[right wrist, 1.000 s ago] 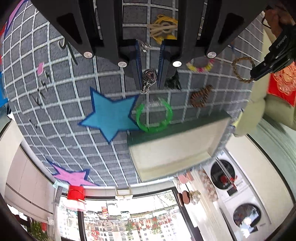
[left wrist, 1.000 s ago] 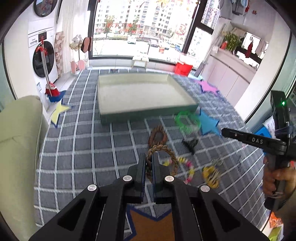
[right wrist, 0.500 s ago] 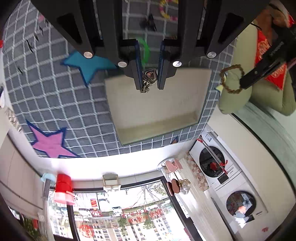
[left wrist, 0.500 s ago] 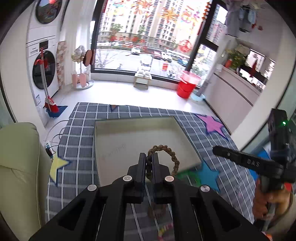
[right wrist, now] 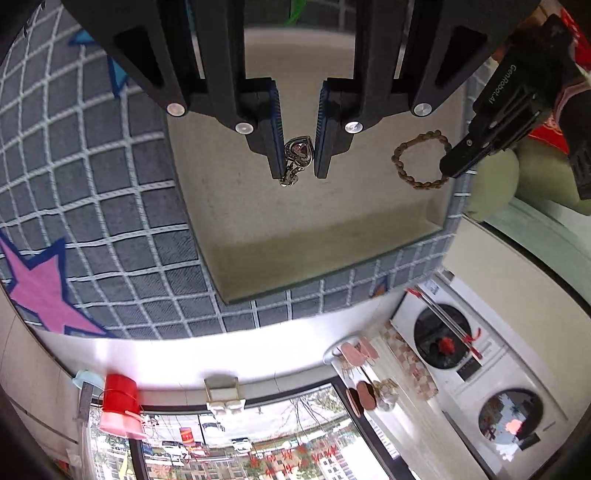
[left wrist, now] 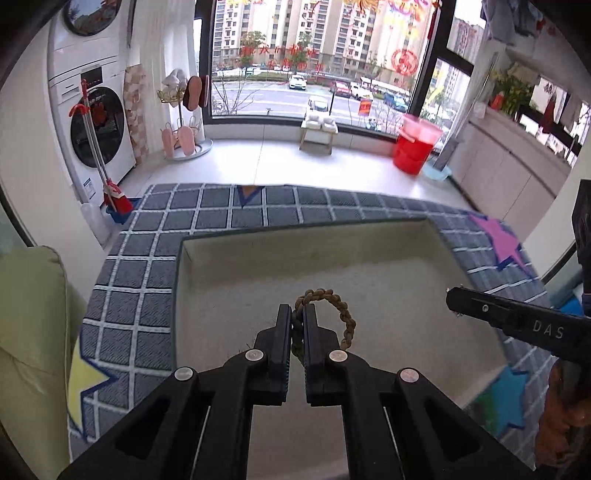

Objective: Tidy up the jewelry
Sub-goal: 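Carry the braided bracelet and heart pendant over the white tray with both tools, then open the right tool to drop the pendant while the left tool releases the bracelet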

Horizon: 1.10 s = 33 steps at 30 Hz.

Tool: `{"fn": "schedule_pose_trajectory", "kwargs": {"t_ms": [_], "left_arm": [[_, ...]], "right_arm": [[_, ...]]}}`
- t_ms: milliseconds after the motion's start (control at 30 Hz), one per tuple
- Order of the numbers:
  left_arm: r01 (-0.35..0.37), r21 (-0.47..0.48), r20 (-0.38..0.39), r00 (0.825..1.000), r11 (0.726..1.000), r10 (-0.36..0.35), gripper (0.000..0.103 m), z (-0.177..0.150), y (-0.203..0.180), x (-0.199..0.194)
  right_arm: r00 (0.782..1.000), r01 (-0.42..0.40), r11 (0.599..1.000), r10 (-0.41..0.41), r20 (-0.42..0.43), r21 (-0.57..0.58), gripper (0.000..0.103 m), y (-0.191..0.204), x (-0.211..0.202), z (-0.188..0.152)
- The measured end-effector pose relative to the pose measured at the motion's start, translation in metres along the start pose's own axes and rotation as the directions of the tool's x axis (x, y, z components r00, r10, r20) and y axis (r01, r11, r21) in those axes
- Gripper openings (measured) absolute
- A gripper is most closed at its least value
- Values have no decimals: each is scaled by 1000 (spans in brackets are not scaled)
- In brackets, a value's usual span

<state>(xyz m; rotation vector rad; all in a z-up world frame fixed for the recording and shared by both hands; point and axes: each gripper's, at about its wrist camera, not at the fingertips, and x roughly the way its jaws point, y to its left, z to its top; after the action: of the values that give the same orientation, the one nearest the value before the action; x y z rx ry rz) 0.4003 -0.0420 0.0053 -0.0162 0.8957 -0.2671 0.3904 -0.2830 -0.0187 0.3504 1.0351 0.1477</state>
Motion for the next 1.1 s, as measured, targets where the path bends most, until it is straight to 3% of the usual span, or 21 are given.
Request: {"fn": "schedule_pose_trajectory", "kwargs": {"t_ms": [200, 400, 500, 567, 600, 733, 1100], "left_arm": [[-46, 21, -21, 999, 999, 47, 19, -2, -1, 20], [-111, 50, -67, 991, 993, 114, 20, -9, -4, 37], [-132, 50, -68, 989, 990, 135, 20, -13, -4, 38], [-131, 50, -69, 989, 990, 134, 20, -14, -5, 36], [-131, 54, -61, 989, 990, 134, 20, -14, -6, 34], [-131, 61, -40, 990, 989, 134, 20, -11, -9, 28], [-101, 51, -47, 993, 994, 104, 20, -6, -5, 26]], "right_arm": [[998, 41, 999, -42, -39, -20, 17, -3, 32, -3], [997, 73, 995, -74, -17, -62, 18, 0, 34, -5], [998, 53, 998, -54, -20, -43, 33, -2, 36, -5], [999, 44, 999, -45, -18, -27, 55, -5, 34, -3], [999, 46, 999, -46, -15, -20, 56, -6, 33, -3], [1000, -7, 1000, 7, 5, 10, 57, -10, 20, -3], [998, -48, 997, 45, 50, 60, 57, -15, -15, -12]]}}
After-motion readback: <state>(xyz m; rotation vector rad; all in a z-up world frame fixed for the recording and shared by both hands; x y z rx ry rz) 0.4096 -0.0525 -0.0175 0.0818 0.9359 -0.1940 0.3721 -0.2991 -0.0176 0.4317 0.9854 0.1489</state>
